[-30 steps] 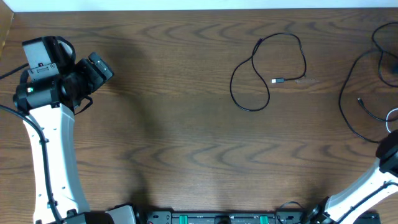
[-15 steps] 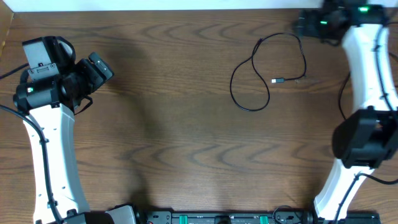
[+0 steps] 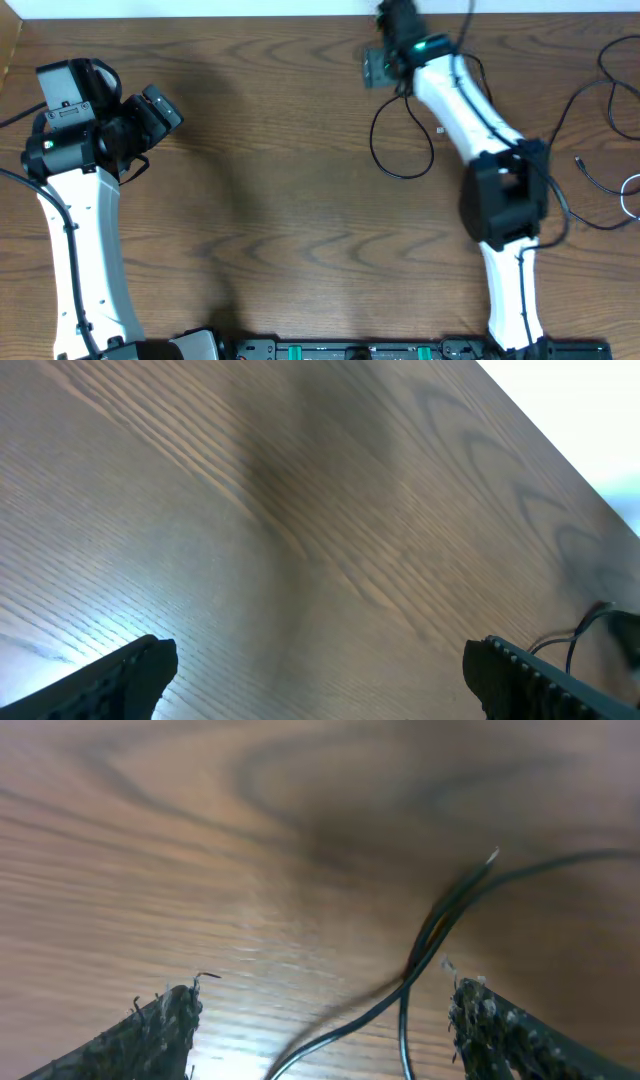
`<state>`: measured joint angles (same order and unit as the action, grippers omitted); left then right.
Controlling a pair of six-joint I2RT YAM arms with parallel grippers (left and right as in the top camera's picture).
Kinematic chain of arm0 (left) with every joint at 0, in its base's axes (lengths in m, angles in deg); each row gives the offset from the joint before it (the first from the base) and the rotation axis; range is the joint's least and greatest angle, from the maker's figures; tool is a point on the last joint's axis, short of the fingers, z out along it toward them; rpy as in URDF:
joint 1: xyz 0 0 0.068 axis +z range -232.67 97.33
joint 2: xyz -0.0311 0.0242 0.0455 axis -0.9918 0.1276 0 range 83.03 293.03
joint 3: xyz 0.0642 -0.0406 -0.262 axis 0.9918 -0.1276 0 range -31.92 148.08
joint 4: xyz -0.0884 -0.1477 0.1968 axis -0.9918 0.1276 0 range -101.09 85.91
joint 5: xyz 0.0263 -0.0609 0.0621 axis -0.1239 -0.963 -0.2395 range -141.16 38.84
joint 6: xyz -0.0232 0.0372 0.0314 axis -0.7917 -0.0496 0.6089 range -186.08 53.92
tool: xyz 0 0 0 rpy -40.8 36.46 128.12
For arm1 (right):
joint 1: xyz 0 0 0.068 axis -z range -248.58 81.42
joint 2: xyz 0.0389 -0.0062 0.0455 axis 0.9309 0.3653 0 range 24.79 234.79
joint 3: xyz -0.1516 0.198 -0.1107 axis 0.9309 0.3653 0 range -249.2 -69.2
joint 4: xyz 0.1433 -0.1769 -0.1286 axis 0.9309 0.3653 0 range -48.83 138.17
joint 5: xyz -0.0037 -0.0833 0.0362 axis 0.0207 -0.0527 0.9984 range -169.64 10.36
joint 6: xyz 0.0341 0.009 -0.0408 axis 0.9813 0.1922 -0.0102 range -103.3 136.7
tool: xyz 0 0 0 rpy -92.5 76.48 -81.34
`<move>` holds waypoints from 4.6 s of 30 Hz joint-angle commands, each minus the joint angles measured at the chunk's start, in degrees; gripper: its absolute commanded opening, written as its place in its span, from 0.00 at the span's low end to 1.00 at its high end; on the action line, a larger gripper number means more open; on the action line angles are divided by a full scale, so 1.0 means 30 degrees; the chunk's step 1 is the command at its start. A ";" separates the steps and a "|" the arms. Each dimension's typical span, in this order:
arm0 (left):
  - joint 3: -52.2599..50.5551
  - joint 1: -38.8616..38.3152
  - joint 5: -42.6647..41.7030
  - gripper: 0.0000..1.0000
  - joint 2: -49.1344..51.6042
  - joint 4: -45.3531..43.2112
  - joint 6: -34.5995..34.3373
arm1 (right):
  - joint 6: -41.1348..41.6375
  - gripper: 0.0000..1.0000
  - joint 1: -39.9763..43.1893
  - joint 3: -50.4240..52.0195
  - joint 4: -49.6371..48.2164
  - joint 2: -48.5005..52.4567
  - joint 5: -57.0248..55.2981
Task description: Untangle cables
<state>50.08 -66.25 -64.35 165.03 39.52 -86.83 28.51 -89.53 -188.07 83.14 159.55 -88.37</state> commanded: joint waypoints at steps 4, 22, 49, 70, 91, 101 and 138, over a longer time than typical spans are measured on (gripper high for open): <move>-0.0189 0.0036 0.0066 0.96 0.0102 0.0051 0.0255 | 0.2186 0.70 -0.0481 -0.0109 0.0087 0.1362 -0.3366; -0.0189 0.0036 0.0066 0.96 0.0102 0.0262 0.0255 | 0.5632 0.54 0.0240 -0.0087 0.1435 0.2892 -0.2586; -0.0189 0.0036 0.0066 0.96 0.0102 0.0408 0.0255 | -0.1173 0.01 0.1129 -0.0532 0.6244 0.2594 0.5260; -0.0189 0.0036 0.0066 0.96 0.0102 0.0393 0.0248 | -0.2382 0.01 0.7657 -0.1137 0.9187 -1.1023 0.4940; -0.0189 0.0036 0.0066 0.96 0.0102 -0.0044 0.0240 | -0.1698 0.01 1.8214 -0.7555 0.5676 -1.2961 0.6018; -0.0189 0.0036 0.0058 0.96 0.0102 -0.0029 0.0240 | -0.3759 0.01 1.8804 -0.8065 0.6280 -1.1708 0.1180; -0.0189 0.0036 0.0066 0.96 0.0102 0.0095 0.0255 | -0.9755 0.97 1.4688 -0.7446 1.5671 -0.7264 0.8109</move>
<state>50.08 -66.25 -64.35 165.03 39.71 -86.83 10.18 -39.65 -210.56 126.35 138.17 -71.89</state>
